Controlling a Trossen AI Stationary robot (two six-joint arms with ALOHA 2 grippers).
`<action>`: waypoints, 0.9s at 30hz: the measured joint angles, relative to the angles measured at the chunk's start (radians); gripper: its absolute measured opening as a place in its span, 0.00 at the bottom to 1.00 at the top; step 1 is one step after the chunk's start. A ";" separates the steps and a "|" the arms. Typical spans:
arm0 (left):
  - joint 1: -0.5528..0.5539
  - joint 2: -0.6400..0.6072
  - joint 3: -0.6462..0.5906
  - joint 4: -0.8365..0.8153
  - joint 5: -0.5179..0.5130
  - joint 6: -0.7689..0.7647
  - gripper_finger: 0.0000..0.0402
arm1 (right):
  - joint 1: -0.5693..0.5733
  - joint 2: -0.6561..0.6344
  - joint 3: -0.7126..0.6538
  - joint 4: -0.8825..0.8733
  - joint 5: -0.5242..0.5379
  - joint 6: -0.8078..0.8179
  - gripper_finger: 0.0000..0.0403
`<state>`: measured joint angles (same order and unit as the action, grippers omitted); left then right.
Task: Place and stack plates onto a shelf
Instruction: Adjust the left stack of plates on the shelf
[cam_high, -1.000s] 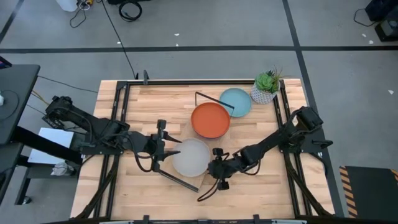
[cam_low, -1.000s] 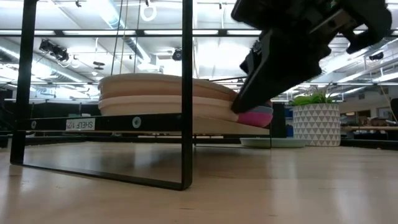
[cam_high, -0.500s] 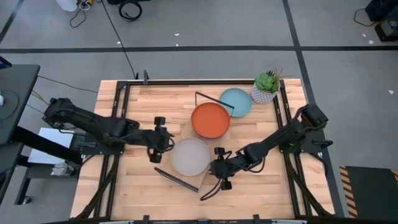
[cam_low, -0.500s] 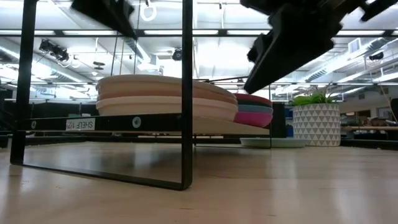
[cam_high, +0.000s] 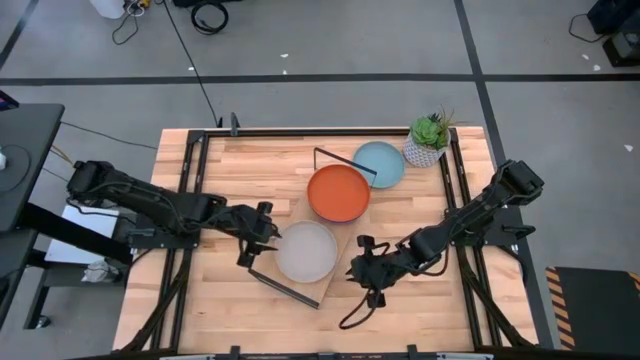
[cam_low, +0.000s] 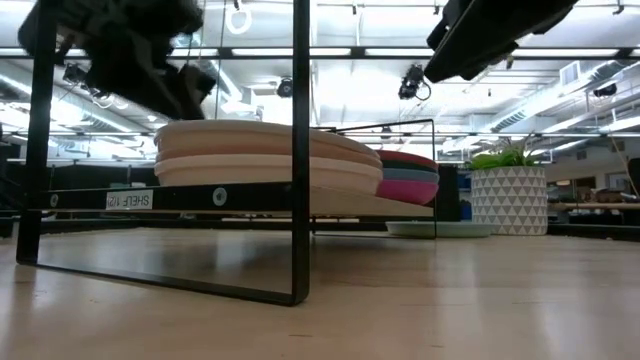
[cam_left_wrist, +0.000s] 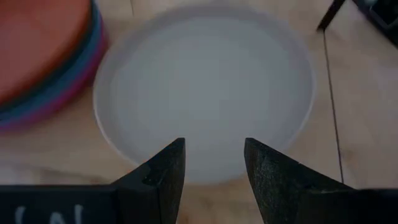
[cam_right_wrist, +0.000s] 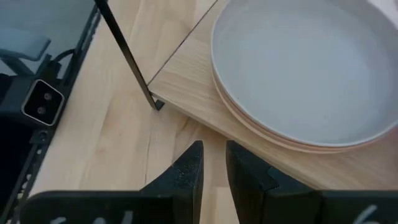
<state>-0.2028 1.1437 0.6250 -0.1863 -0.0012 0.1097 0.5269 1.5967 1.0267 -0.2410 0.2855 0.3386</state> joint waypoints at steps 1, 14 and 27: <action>0.006 -0.003 -0.014 0.004 0.016 -0.001 0.43 | 0.003 0.000 0.000 -0.005 0.006 0.000 0.19; 0.032 -0.008 -0.209 0.363 0.206 0.007 0.43 | 0.004 0.005 0.000 -0.001 0.012 0.030 0.19; 0.031 -0.005 -0.341 0.579 0.196 -0.018 0.43 | 0.004 0.006 0.000 0.016 0.032 0.037 0.19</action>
<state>-0.1722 1.1389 0.2840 0.3923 0.1943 0.0913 0.5312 1.6024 1.0264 -0.2249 0.3170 0.3752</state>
